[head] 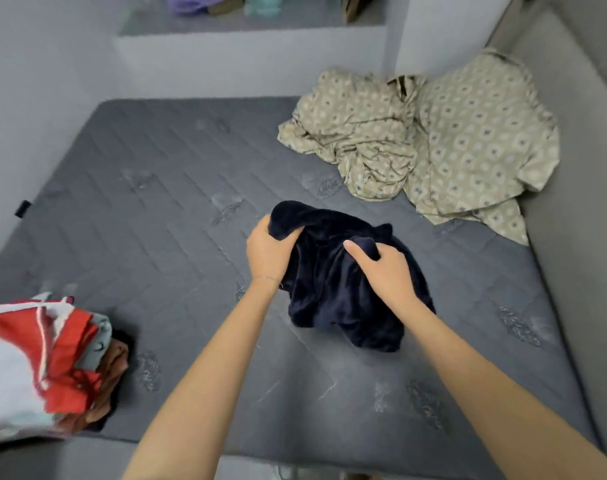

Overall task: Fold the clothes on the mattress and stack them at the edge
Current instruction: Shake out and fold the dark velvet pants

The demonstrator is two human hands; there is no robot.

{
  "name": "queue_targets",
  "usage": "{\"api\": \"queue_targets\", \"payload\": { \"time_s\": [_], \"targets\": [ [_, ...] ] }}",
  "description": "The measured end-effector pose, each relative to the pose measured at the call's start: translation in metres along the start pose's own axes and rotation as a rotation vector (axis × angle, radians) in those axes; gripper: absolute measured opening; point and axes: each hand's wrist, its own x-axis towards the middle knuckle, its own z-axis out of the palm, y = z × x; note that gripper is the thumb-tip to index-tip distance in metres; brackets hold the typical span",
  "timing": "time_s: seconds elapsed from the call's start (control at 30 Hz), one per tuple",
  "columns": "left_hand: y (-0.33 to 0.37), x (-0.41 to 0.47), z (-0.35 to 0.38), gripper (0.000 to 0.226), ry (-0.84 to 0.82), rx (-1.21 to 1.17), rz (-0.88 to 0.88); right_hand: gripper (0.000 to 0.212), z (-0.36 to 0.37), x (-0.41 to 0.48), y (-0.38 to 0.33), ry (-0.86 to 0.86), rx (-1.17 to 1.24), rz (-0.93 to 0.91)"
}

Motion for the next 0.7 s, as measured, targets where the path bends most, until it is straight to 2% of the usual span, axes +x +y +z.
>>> {"api": "queue_targets", "payload": {
  "time_s": [0.13, 0.23, 0.33, 0.43, 0.6, 0.7],
  "targets": [
    [0.061, 0.006, -0.067, 0.028, 0.041, 0.04, 0.09, 0.063, 0.002, -0.026, -0.068, -0.019, -0.095, -0.111],
    [0.09, 0.012, -0.126, 0.025, 0.051, 0.052, 0.148, 0.057, 0.016, -0.046, -0.11, -0.026, -0.124, -0.17],
    [0.102, 0.013, -0.186, 0.025, 0.052, 0.043, 0.181, 0.07, 0.042, -0.066, -0.144, 0.015, -0.066, -0.188],
    [0.105, 0.011, -0.243, 0.025, 0.048, 0.009, 0.205, 0.07, 0.079, -0.086, -0.174, 0.074, -0.044, -0.186],
    [0.106, 0.011, -0.318, 0.031, 0.029, 0.038, 0.19, 0.058, 0.141, -0.116, -0.217, 0.13, -0.152, -0.178],
    [0.11, 0.02, -0.343, 0.035, 0.027, -0.126, 0.071, 0.036, 0.165, -0.128, -0.229, 0.096, -0.119, -0.135]
  ]
}}
